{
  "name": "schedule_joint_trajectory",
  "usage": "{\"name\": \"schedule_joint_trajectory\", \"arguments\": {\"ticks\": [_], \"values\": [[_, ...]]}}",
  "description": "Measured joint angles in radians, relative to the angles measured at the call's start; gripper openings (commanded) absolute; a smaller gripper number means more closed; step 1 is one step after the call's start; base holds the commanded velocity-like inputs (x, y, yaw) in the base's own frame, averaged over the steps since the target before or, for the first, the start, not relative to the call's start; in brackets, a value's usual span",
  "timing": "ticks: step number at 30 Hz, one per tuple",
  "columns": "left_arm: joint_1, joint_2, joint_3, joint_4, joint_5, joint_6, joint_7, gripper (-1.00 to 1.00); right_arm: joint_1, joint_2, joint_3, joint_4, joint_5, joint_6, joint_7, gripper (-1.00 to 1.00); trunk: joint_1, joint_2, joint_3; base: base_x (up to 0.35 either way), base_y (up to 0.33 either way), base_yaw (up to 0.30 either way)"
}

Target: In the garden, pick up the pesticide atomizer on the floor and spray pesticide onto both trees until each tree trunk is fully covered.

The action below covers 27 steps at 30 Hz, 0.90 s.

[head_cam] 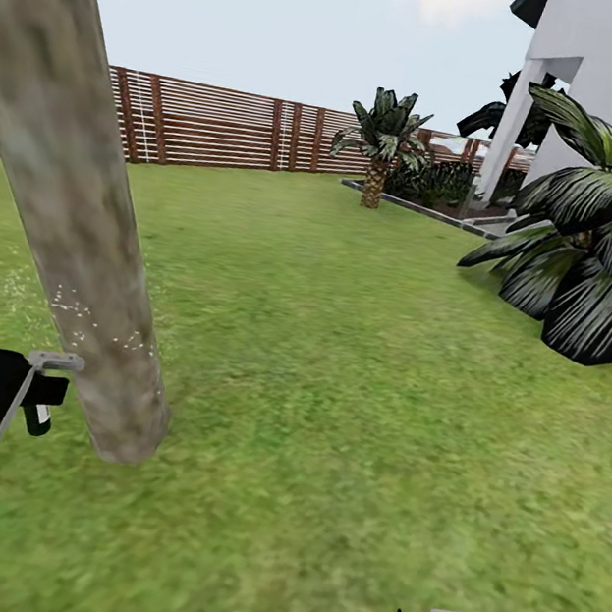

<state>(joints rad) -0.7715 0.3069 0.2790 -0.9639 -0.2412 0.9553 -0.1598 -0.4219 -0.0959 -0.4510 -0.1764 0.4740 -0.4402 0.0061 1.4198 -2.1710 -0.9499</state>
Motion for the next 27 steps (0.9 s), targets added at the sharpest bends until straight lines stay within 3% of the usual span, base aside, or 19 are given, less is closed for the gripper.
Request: {"name": "schedule_joint_trajectory", "arguments": {"ticks": [3,5,10,16,20,23,27], "values": [[0.000,0.000,0.001,0.002,-0.001,-0.038,-0.002,-1.00,0.000,-0.001,0.000,0.000,0.000,0.000,0.000,1.00,0.000,0.000,0.000,0.102,0.098,0.000],[0.033,0.001,0.002,-0.001,-0.002,-0.062,-0.002,-1.00,0.000,0.000,0.000,0.000,0.000,0.000,0.000,1.00,0.000,0.000,0.000,0.015,0.015,0.000],[0.071,-0.003,0.002,-0.004,0.003,-0.072,-0.002,-1.00,-0.001,0.002,0.001,0.001,0.001,0.001,0.000,1.00,0.000,0.000,0.000,0.002,0.002,0.149],[0.072,-0.005,0.005,0.008,0.056,-0.182,-0.008,-1.00,0.000,0.001,0.000,0.002,0.001,0.001,0.000,1.00,0.000,0.000,0.000,0.000,0.000,0.272],[0.072,-0.028,0.005,0.080,0.062,-0.204,-0.013,-1.00,0.000,0.002,0.001,0.002,0.001,0.001,0.000,1.00,0.000,0.000,0.000,0.000,0.000,0.149],[0.072,-0.045,0.005,0.133,0.059,-0.280,-0.008,-1.00,0.000,0.002,0.001,0.002,0.001,0.000,0.000,1.00,0.000,0.000,0.000,0.068,-0.089,0.011],[0.072,-0.060,0.009,0.173,0.055,-0.310,0.002,-1.00,0.000,0.001,0.000,0.000,0.000,0.000,-0.001,1.00,0.000,0.000,0.000,0.026,-0.260,0.000]]}}
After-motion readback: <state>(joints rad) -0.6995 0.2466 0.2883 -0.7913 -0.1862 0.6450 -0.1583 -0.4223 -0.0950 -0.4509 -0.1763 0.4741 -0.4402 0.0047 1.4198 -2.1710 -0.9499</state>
